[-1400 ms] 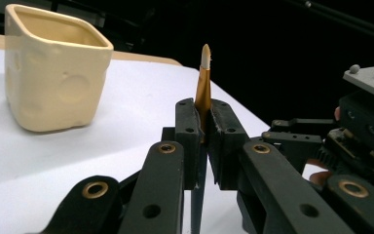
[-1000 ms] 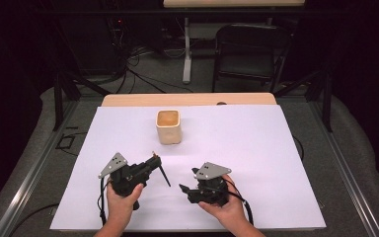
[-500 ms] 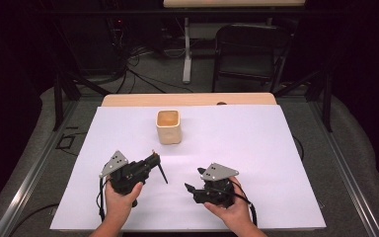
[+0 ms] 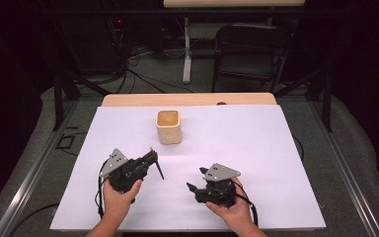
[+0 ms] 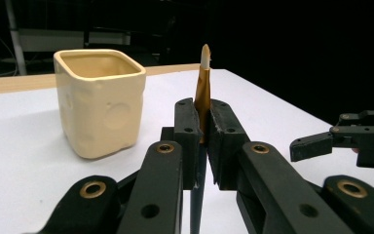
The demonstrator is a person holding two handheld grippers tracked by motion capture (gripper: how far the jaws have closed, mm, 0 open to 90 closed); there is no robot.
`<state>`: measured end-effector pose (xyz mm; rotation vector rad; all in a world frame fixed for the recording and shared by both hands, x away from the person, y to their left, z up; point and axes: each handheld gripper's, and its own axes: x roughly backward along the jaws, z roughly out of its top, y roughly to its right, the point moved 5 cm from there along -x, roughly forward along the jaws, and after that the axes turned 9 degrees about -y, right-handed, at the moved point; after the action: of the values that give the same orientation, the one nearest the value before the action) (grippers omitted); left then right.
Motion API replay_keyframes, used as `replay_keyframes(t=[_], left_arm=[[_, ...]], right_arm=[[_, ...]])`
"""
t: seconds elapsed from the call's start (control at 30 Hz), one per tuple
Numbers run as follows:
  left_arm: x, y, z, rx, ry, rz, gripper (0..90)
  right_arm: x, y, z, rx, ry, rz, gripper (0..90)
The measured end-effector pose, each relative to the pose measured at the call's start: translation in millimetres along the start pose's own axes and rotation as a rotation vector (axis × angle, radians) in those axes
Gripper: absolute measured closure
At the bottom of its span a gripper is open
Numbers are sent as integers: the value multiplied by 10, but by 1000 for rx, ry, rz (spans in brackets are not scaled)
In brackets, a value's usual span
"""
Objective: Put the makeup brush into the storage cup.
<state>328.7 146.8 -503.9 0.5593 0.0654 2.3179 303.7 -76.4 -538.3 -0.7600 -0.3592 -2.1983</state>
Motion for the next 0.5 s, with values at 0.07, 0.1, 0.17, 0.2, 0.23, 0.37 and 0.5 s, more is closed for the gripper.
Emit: replay_keyframes(t=[0.07,0.1,0.17,0.2,0.23,0.37,0.5], left_arm=[[2,3,5,-20,0,5,834],[0,5,10,-25,4,4,834],[2,-1,21,-41,3,10,834],[0,-4,29,-46,8,12,834],[-2,-7,37,-48,13,15,833],[-4,-32,64,-75,25,30,831],[2,-52,82,-109,36,41,831]], right_arm=[[-9,-1,-6,5,-3,0,347],[-12,-3,-8,4,-4,1,347],[-18,-4,-11,9,-3,0,347],[-18,-6,-13,9,-3,0,347],[-17,-8,-14,9,-2,1,347],[-6,-10,-18,5,3,2,347],[-7,-11,-22,5,9,1,346]])
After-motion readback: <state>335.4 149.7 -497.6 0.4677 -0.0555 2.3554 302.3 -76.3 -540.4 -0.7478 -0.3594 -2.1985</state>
